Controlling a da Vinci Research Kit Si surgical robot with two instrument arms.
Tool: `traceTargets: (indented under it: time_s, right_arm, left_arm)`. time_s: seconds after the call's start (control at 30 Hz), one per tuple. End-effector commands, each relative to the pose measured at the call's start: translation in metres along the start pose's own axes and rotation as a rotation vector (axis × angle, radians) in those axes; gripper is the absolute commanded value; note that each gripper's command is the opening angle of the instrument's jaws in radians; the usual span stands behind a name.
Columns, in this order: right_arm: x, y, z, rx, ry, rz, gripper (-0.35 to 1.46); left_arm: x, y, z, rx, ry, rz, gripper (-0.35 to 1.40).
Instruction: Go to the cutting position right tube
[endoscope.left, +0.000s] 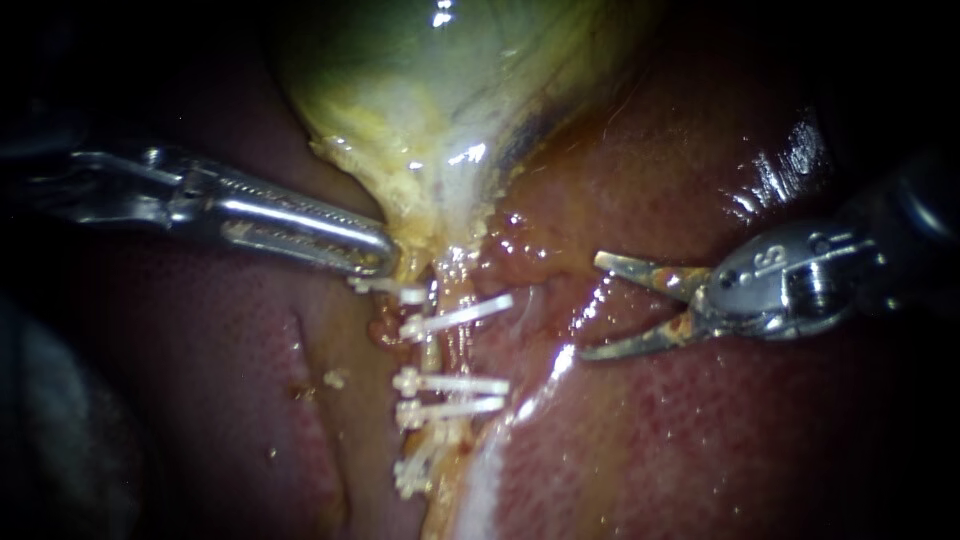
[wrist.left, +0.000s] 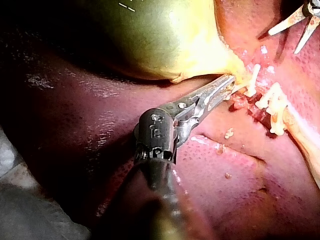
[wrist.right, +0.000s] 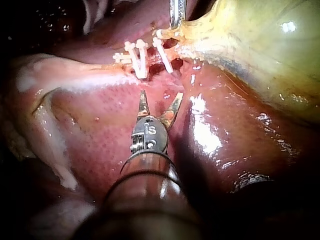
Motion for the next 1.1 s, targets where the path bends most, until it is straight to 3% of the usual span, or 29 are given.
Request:
traceTargets:
  time_s: [0.03, 0.2, 0.4, 0.57, 0.63, 0.8, 1.1]
  right_arm:
    - [0.0000, -0.0001, 0.0000, 0.007, 0.002, 0.004, 1.43]
    - [0.0001, -0.0001, 0.0000, 0.042, 0.013, 0.003, 1.43]
    - [0.0001, -0.0001, 0.0000, 0.042, 0.013, 0.003, 1.43]
    - [0.0001, -0.0002, 0.0001, 0.051, 0.013, 0.002, 1.43]
    - [0.0002, -0.0004, 0.0003, 0.095, 0.039, 0.027, 1.43]
    - [0.0004, -0.0012, 0.0015, 0.218, 0.151, 0.149, 1.35]
    - [0.0009, -0.0026, 0.0063, 0.320, 0.191, 0.267, 1.30]
  left_arm:
    - [0.0000, 0.0000, -0.0001, 0.000, 0.000, 0.000, -0.35]
    - [0.0003, 0.0002, -0.0011, -0.008, -0.002, -0.001, -0.35]
    - [0.0022, 0.0011, -0.0059, 0.003, 0.007, -0.014, -0.35]
    - [0.0045, 0.0016, -0.0099, 0.027, 0.034, -0.017, -0.35]
    - [0.0047, 0.0014, -0.0101, 0.030, 0.035, -0.019, -0.35]
    - [0.0040, 0.0011, -0.0095, 0.035, 0.037, -0.015, -0.35]
    - [0.0041, 0.0011, -0.0094, 0.036, 0.037, -0.015, -0.35]
